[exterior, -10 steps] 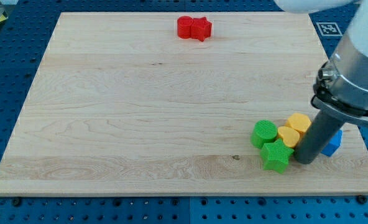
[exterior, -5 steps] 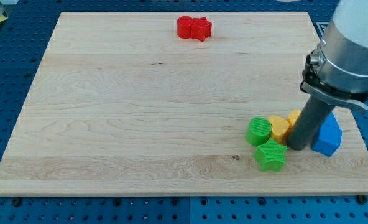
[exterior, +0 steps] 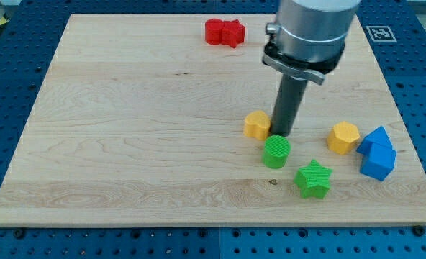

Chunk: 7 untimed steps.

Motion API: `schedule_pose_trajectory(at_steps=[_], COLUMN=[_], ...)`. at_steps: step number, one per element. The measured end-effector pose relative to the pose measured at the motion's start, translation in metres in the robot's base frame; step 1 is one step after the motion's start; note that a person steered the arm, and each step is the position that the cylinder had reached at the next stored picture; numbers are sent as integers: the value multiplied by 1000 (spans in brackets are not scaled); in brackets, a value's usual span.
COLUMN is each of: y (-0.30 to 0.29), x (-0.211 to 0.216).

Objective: Move the heart to the center

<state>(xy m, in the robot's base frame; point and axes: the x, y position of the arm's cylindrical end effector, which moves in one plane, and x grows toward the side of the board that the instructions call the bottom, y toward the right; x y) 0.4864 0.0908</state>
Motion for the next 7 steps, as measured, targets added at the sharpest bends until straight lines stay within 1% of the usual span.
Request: schedule_pose_trajectory(at_steps=[1, 3, 5, 7], y=[-7, -31, -68, -78], x=[20, 22, 16, 15])
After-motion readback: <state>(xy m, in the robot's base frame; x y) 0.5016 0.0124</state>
